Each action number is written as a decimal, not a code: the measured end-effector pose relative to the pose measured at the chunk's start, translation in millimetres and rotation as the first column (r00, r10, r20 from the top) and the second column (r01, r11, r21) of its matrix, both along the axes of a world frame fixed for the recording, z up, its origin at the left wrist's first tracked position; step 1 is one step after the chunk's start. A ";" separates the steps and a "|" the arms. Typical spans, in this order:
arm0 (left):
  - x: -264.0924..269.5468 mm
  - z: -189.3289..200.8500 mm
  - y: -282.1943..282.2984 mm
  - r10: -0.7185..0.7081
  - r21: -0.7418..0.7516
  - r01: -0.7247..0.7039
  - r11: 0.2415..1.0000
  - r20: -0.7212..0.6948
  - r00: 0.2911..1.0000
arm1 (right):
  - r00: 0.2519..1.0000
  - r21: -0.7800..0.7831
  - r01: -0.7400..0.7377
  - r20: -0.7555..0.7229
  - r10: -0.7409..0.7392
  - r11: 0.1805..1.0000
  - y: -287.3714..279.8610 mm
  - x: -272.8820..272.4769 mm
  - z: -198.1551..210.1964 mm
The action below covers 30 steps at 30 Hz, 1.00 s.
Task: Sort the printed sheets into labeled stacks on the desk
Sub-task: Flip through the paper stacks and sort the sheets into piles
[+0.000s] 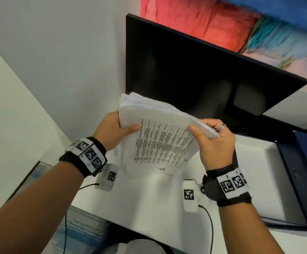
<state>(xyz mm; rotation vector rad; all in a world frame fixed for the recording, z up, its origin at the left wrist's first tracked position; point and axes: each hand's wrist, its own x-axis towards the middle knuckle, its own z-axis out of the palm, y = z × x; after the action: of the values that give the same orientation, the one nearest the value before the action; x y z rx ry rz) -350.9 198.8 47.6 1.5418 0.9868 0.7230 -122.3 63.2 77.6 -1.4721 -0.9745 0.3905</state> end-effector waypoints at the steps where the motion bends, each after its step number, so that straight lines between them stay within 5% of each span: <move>1: 1.3 -6.5 -1.3 0.028 -0.004 -0.028 1.000 0.001 1.000 | 1.000 0.012 -0.001 -0.027 0.002 1.000 0.5 0.7 -3.6; 7: 6.9 -2.0 -4.3 0.106 -0.013 -0.105 0.994 0.084 0.991 | 0.986 -0.151 -0.065 -0.163 0.040 0.986 1.0 6.8 -23.1; 12: 20.8 10.7 -19.4 0.321 0.172 -0.354 0.919 0.193 0.927 | 0.997 0.050 0.001 -0.079 0.003 0.999 0.0 -9.9 -1.1; 22: 19.6 -27.6 -19.0 0.094 0.065 -0.104 0.993 0.140 0.986 | 0.989 -0.064 0.053 -0.137 -0.062 0.997 -5.2 -16.6 -18.7; 30: 34.2 10.3 -20.9 0.205 0.196 -0.298 0.934 0.386 0.899 | 0.995 0.187 0.075 -0.083 -0.060 0.979 -2.8 -20.4 11.7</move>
<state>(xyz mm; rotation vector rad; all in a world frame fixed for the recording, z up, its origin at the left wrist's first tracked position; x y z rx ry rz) -316.7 177.9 57.9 1.4335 0.8470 1.3111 -142.7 60.3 89.2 -1.3039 -0.8737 0.2940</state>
